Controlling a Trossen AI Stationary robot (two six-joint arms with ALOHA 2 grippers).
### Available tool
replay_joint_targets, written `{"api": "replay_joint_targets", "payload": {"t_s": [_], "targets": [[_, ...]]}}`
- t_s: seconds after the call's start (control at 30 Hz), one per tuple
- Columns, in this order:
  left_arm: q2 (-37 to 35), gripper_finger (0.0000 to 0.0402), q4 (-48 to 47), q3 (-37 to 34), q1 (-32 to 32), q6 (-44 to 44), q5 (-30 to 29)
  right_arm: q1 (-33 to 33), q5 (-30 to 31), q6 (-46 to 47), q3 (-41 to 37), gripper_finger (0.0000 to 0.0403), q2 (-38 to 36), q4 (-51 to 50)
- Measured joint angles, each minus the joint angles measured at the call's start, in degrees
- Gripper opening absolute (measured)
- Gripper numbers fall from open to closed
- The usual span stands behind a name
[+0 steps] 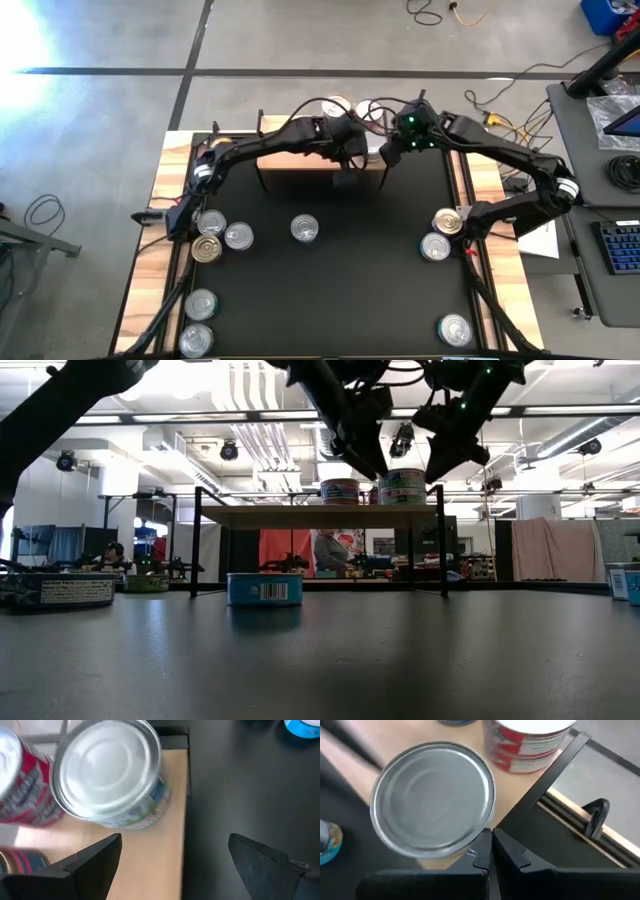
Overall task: Stack canned seafood by type on shelf
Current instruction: Stack the white-green tuna can on top of the other green tuna can on the shelf
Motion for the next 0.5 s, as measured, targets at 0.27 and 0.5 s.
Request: {"api": "replay_joint_targets", "payload": {"t_s": [0.27, 0.5], "targets": [[0.00, 0.0350, 6.22, -3.52, 2.69, 3.39, 1.60, 5.51, -0.69, 7.22, 0.82, 0.0009, -0.44, -2.23], [-1.11, 0.0350, 4.57, -2.32, 3.42, 4.99, 2.41, 8.14, -1.70, 9.11, 4.29, 0.0009, -1.92, -3.76]]}}
